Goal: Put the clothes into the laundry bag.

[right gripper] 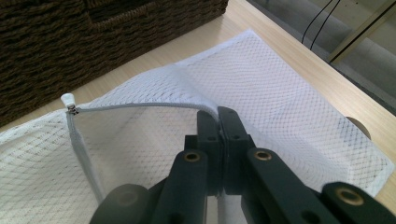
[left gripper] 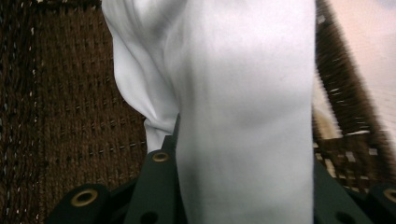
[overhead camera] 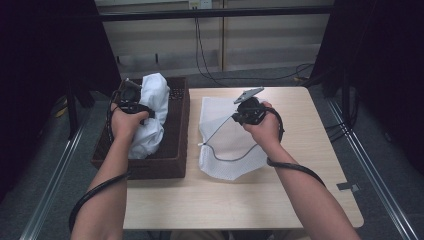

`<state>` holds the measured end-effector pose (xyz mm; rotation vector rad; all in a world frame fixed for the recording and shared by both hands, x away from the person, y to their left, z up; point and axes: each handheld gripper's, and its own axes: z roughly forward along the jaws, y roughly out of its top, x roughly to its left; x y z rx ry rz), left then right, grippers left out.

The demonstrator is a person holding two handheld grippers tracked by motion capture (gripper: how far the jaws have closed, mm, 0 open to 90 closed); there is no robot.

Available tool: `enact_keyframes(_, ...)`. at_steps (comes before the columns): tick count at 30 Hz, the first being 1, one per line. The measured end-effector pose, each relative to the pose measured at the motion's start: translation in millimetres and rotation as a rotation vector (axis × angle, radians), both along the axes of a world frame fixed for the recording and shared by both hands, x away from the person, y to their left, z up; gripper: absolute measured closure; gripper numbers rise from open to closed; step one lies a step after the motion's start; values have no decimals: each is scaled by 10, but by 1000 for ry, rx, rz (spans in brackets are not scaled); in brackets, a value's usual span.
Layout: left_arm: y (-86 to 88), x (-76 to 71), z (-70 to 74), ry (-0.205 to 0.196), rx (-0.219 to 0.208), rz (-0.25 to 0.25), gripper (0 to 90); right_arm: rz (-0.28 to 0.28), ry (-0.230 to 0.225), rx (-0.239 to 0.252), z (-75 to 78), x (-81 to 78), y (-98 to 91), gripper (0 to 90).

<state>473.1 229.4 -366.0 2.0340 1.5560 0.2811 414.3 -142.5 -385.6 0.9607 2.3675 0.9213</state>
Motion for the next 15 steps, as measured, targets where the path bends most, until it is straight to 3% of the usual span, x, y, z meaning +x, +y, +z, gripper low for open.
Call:
enact_keyframes(11,-92,-91,333,-7,-73,-18,693,-26,-11,-5,20,87,-66,891)
enact_keyframes(15,-160,-123,416,-13,-76,-40,693,-33,-10,-14,16,112,-91,891)
